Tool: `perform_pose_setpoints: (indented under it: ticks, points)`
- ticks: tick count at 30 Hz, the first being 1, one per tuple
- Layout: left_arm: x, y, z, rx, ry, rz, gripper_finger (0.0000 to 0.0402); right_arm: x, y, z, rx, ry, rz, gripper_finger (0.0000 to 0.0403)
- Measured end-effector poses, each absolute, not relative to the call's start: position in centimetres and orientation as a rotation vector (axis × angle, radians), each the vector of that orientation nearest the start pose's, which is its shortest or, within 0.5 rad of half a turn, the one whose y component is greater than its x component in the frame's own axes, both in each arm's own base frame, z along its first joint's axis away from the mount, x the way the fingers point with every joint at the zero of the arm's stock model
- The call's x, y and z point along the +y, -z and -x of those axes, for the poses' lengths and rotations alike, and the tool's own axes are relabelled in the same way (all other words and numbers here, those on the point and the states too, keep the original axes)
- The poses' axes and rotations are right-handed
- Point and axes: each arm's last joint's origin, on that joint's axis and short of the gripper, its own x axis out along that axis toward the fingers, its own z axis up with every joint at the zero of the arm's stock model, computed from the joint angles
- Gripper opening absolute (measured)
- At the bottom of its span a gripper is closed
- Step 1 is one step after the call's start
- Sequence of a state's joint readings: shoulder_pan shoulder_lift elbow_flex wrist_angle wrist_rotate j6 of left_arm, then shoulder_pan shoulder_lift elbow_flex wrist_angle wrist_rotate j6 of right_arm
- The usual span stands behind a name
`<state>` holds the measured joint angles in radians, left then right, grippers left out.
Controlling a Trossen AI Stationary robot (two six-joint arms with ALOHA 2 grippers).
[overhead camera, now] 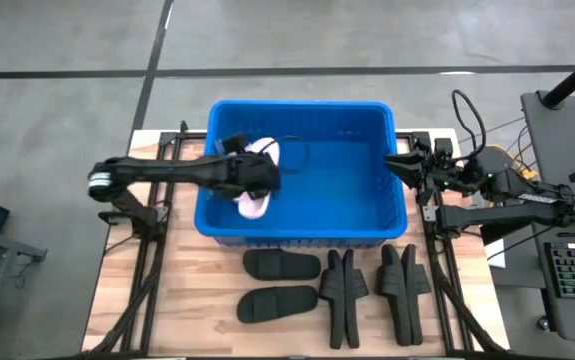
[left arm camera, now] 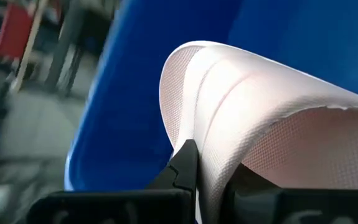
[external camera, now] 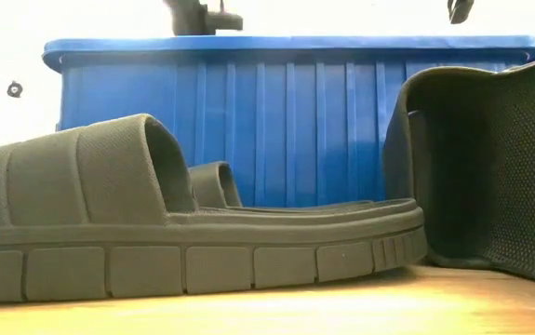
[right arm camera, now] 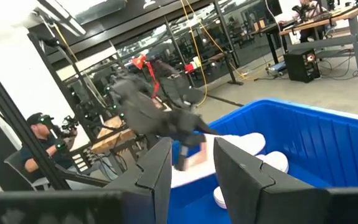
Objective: Pick and place slides into bin
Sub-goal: Put the pink slipper into the blue bin
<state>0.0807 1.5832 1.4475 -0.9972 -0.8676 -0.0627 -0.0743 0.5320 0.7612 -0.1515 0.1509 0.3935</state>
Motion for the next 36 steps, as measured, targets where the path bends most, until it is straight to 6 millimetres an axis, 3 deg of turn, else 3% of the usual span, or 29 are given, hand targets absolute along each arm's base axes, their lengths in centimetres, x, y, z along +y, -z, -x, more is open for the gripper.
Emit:
perform_pose_setpoints:
  ticks: [4, 8, 12, 18, 36]
  points:
    - [7.3, -28.3, -31.4, 1.18, -1.003, -0.482, 0.0, -1.3, -35.9, -11.3, -0.121, 0.207, -0.395, 0.0111]
    - [9.3, -25.5, -31.7, 1.264, -0.979, -0.539, 0.0, -1.3, -35.9, -11.3, -0.121, 0.207, -0.395, 0.0111]
    - [10.5, -23.9, -31.2, 1.272, -0.984, -0.544, 0.0, -1.3, -35.9, -11.3, -0.121, 0.207, -0.395, 0.0111]
    - [11.9, -23.3, -29.6, 1.301, -0.983, -0.556, 0.0, -1.3, -35.9, -11.3, -0.12, 0.207, -0.394, 0.0111]
    - [16.6, -22.3, -27.8, 1.365, -0.956, -0.455, 0.0006, -1.3, -35.9, -11.3, -0.12, 0.207, -0.395, 0.0111]
